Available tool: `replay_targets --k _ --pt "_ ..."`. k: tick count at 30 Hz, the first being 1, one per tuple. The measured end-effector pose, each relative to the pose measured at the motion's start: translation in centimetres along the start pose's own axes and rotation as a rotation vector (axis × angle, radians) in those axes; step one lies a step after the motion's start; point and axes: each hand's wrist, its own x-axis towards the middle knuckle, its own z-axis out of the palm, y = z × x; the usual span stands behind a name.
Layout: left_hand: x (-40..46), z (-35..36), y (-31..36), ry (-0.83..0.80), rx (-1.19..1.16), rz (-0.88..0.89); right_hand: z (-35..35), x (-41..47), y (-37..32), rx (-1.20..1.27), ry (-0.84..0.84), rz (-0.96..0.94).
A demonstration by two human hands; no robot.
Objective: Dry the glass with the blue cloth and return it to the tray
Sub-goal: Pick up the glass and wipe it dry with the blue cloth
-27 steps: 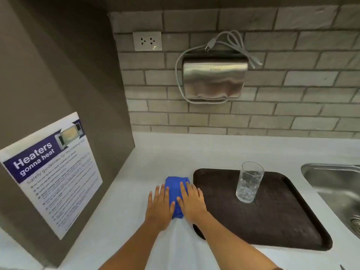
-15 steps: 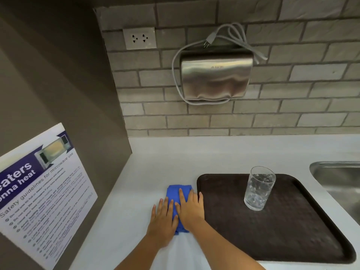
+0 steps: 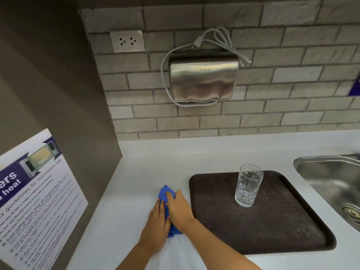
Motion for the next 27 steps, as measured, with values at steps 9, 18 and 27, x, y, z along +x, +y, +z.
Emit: replay_targets --k 9,18,27 --pt "0.4 2.9 6.7 0.160 -0.258 0.218 -7.1 -4.5 2.2 0.143 0.322 -0.064" --pt "3.8 8.0 18.3 -0.008 -0.399 0.144 -17.8 -10.3 12.1 -0.056 0.478 0.028" --pt "8.6 9.4 24.9 -0.061 -0.578 0.025 -22.8 -12.1 15.6 -0.208 0.413 -0.058"
